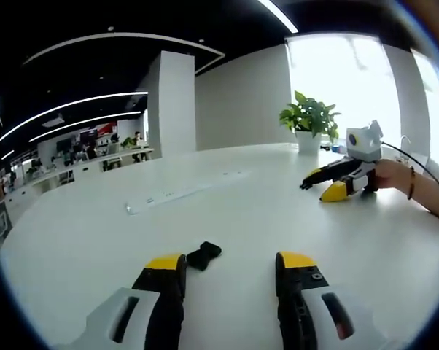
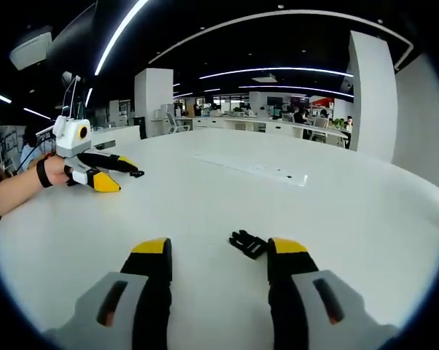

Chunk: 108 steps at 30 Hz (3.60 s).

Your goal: Snap the two parts of the plastic buckle together until the buckle closes and remains connected.

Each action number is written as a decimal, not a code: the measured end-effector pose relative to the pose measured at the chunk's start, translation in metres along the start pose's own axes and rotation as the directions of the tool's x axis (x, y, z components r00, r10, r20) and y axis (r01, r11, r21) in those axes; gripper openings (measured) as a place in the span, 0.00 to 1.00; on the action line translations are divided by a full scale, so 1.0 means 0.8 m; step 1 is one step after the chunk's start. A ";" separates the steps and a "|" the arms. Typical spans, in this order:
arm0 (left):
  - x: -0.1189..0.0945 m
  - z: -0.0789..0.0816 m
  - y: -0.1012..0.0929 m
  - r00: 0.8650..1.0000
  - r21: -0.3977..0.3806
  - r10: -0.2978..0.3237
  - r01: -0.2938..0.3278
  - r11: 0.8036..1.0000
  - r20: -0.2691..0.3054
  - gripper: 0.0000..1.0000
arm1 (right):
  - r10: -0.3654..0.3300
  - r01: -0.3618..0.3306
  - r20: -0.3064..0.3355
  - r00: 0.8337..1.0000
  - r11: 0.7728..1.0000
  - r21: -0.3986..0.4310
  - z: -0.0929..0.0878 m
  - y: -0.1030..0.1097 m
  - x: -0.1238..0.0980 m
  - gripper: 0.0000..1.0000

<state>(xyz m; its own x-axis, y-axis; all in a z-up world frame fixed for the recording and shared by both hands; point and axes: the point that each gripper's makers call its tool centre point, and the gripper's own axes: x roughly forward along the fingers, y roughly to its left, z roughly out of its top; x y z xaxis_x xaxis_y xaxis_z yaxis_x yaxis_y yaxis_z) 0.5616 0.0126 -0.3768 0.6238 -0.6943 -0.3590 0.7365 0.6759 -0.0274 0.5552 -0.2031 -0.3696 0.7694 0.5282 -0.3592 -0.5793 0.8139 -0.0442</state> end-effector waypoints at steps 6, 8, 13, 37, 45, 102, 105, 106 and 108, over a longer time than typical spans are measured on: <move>-0.001 -0.001 -0.003 1.000 -0.006 -0.005 0.005 1.000 0.000 0.47 | -0.004 0.004 0.003 1.000 1.000 -0.002 0.001 0.000 0.000 0.48; -0.001 -0.001 -0.003 1.000 -0.007 -0.009 0.009 1.000 0.000 0.46 | -0.003 0.003 0.006 1.000 1.000 -0.004 0.001 0.001 0.000 0.46; -0.001 -0.001 -0.007 1.000 0.000 -0.025 0.025 1.000 0.001 0.37 | 0.000 0.000 0.005 1.000 1.000 -0.006 0.001 0.005 -0.002 0.44; 0.004 0.004 0.003 0.998 0.023 0.055 -0.056 0.998 0.016 0.37 | -0.005 0.006 0.027 1.000 0.999 -0.037 0.003 0.006 -0.002 0.38; 0.003 0.003 0.002 0.999 0.012 0.052 -0.053 0.999 0.016 0.37 | 0.001 0.000 0.026 1.000 1.000 -0.030 0.003 0.006 0.001 0.35; 0.010 0.004 0.004 0.995 -0.035 0.103 -0.102 0.994 0.020 0.30 | 0.030 -0.028 0.055 0.998 0.999 -0.042 0.007 0.013 0.013 0.20; 0.009 0.003 0.005 0.994 -0.046 0.106 -0.105 0.993 0.020 0.29 | 0.033 -0.030 0.057 0.998 0.998 -0.048 0.008 0.013 0.013 0.20; 0.009 0.003 0.005 0.994 -0.048 0.107 -0.106 0.993 0.020 0.29 | 0.035 -0.033 0.057 0.998 0.998 -0.049 0.008 0.014 0.013 0.19; 0.009 0.003 0.005 0.994 -0.052 0.110 -0.109 0.993 0.020 0.29 | 0.039 -0.036 0.057 0.998 0.998 -0.050 0.008 0.015 0.014 0.18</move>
<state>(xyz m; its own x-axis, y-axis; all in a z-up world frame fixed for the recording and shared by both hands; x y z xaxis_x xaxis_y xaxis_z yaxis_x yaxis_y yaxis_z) 0.5698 0.0101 -0.3773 0.7065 -0.6202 -0.3410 0.6492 0.7597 -0.0367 0.5585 -0.1862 -0.3683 0.7605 0.5721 -0.3070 -0.6192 0.7814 -0.0777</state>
